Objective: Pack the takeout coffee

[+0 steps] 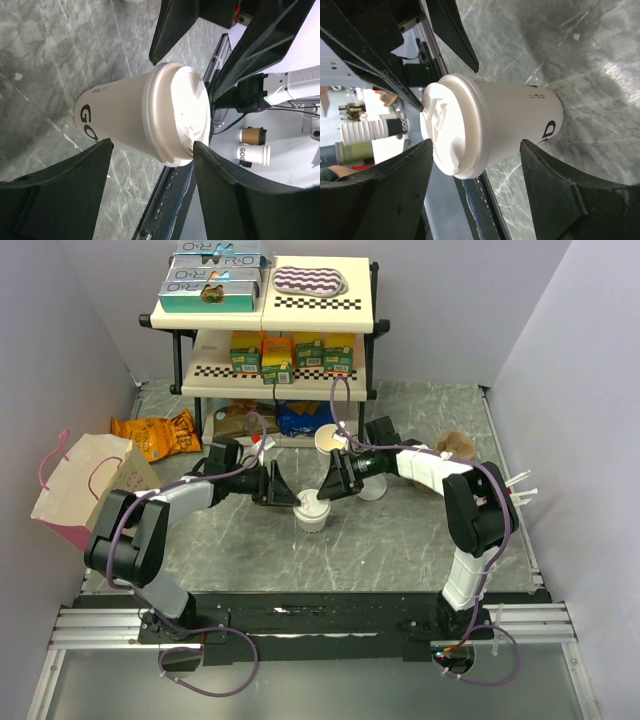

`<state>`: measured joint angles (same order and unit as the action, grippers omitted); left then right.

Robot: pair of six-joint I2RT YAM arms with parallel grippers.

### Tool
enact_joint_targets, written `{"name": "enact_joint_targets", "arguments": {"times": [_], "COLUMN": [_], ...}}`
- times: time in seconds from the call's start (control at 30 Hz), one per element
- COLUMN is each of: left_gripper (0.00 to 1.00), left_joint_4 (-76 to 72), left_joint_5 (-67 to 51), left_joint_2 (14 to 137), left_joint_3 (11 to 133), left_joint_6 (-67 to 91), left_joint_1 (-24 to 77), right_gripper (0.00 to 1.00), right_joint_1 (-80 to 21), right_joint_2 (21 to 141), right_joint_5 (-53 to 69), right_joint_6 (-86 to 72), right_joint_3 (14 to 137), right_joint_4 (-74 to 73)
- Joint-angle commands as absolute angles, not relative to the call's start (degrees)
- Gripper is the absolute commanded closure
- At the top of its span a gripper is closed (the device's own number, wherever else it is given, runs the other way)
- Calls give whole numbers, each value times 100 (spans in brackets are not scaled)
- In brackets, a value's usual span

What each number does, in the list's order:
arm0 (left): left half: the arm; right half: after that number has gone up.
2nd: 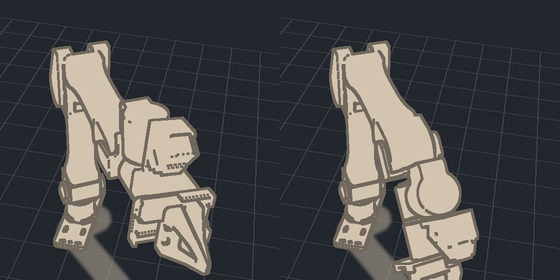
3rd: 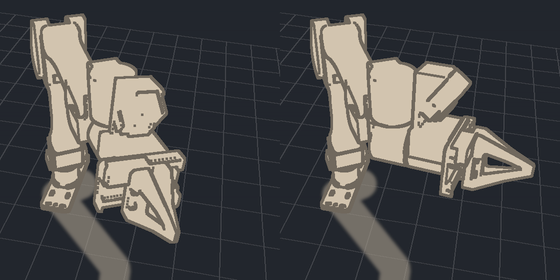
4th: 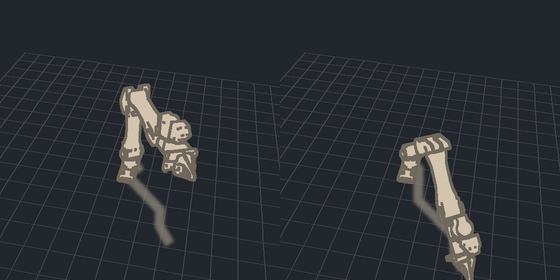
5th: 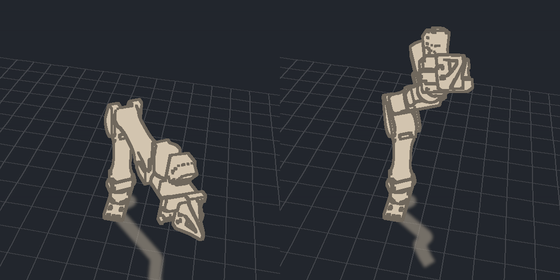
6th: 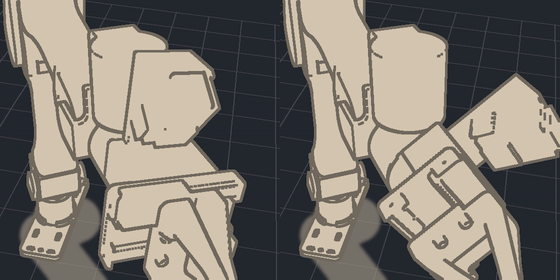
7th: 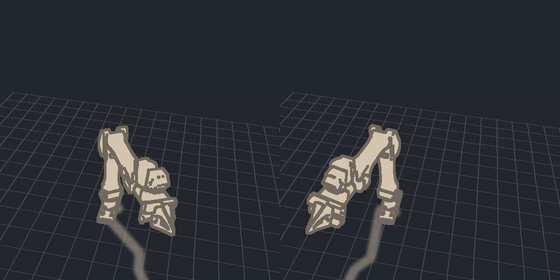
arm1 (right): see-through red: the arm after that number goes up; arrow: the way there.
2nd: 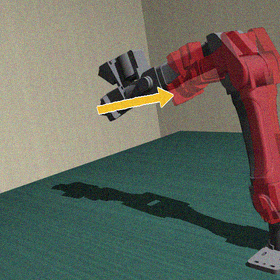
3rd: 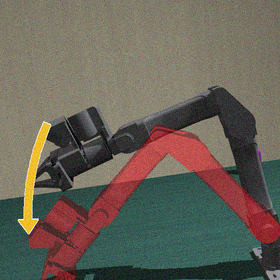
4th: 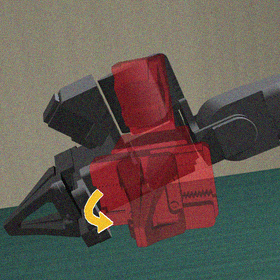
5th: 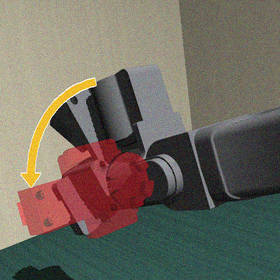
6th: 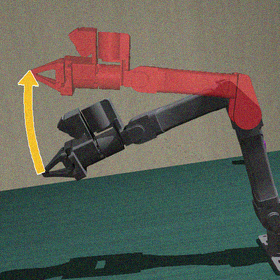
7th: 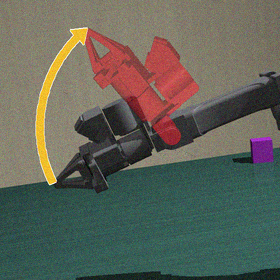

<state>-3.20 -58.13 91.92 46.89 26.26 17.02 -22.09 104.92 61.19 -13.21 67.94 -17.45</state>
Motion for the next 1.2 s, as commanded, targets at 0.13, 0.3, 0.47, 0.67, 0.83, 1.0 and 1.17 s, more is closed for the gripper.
{"name": "enact_joint_targets", "arguments": {"times": [0.13, 0.3, 0.47, 0.67, 0.83, 1.0, 1.17], "left_gripper": [31, 34, 36, 37, 37, 37, 38], "left_joint_4": [-476, -369, -535, -624, -817, -914, -985], "left_joint_5": [-5924, -5880, -5853, -6099, -6126, -5959, -5880], "left_joint_2": [9334, 9369, 9474, 9633, 9484, 9589, 9869], "left_joint_3": [4667, 4597, 4500, 4798, 4887, 4808, 4939], "left_joint_6": [2663, 2523, 2540, 2768, 3023, 3331, 3480], "left_joint_1": [1740, 1740, 1732, 1731, 1723, 1661, 1626], "right_gripper": [28, 33, 37, 43, 44, 44, 44], "right_joint_1": [-2399, -2408, -2399, -2338, -2311, -2303, -2303], "right_joint_2": [10424, 10397, 10424, 10477, 10494, 10687, 10810], "right_joint_5": [5845, 5941, 6003, 6319, 6425, 6548, 6425], "right_joint_6": [-1151, -1248, -1354, -1810, -2030, -2267, -2259], "right_joint_3": [6777, 6610, 6390, 6065, 6082, 6196, 6319], "right_joint_4": [-1855, -1626, -1398, -809, -650, -624, -790]}}
